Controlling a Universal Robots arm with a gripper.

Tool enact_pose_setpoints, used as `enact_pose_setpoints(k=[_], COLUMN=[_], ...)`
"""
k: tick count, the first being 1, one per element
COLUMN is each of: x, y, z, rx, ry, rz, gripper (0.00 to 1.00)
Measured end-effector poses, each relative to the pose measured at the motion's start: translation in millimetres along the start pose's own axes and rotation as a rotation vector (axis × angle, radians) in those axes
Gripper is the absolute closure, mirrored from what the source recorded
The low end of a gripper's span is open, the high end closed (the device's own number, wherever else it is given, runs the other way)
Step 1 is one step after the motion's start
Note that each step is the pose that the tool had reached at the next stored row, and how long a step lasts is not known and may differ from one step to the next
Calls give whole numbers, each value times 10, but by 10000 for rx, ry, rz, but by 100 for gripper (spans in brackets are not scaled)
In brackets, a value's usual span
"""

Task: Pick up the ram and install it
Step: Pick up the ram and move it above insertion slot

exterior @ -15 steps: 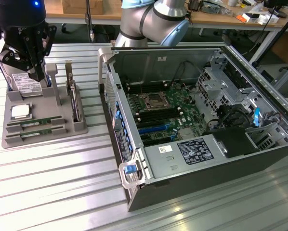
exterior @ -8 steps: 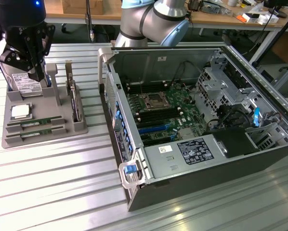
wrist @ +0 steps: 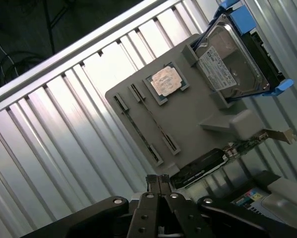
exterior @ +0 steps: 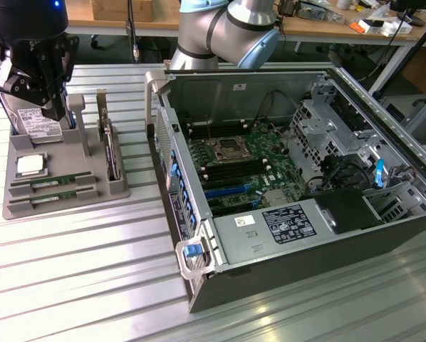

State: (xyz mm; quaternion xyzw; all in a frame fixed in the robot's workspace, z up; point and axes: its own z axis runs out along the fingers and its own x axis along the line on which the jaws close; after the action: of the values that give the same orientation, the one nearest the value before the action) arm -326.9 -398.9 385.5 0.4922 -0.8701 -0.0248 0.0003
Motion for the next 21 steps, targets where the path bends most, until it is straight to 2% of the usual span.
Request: enact_pose_setpoints(k=[13, 21], x=[0, 0], y=[0, 0], z=[0, 0], rx=[-29, -42], ry=[52, 77], rz=[-1208, -1759], gripper=[89, 89])
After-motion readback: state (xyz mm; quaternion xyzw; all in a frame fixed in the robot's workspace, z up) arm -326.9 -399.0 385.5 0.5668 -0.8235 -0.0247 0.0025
